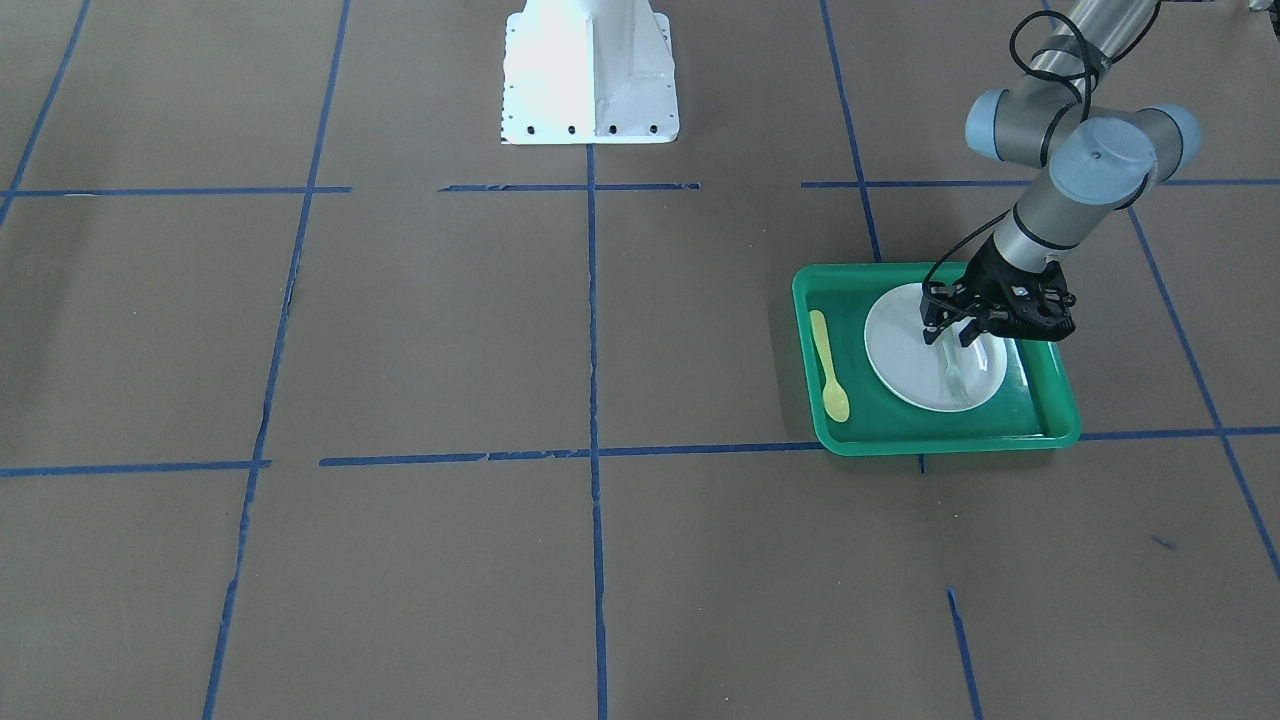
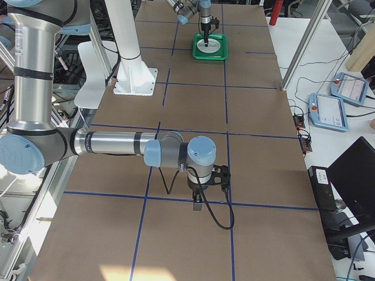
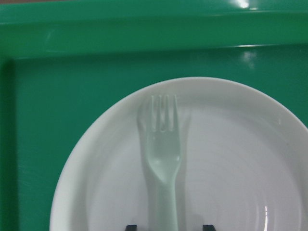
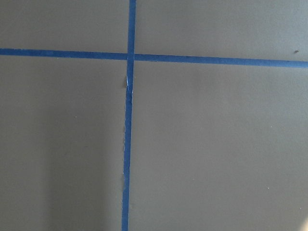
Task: Place fork
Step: 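Lower the left gripper and close it on the white fork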
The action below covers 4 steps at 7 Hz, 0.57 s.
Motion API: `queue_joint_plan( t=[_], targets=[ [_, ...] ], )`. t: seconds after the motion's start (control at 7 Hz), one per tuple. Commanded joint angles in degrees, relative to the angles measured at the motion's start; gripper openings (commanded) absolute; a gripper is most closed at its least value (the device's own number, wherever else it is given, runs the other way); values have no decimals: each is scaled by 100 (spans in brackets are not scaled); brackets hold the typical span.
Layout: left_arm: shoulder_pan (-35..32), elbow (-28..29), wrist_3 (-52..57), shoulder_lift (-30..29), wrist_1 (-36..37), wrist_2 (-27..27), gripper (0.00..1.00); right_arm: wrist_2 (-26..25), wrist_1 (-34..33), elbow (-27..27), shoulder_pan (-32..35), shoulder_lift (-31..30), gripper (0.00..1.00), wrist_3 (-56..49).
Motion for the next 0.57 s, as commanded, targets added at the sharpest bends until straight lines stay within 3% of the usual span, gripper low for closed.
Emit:
queue_joint_plan(
  t=[0.0,0.14,0.43],
  targets=[
    [0,-32,8,1,43,-35,8,0,0,-1,0,0,100,0],
    [-9,-41,-18,1,52,-331,0,0,0,-1,0,0,100,0],
    [-35,-111,-27,10,61,-378,0,0,0,-1,0,0,100,0]
  ],
)
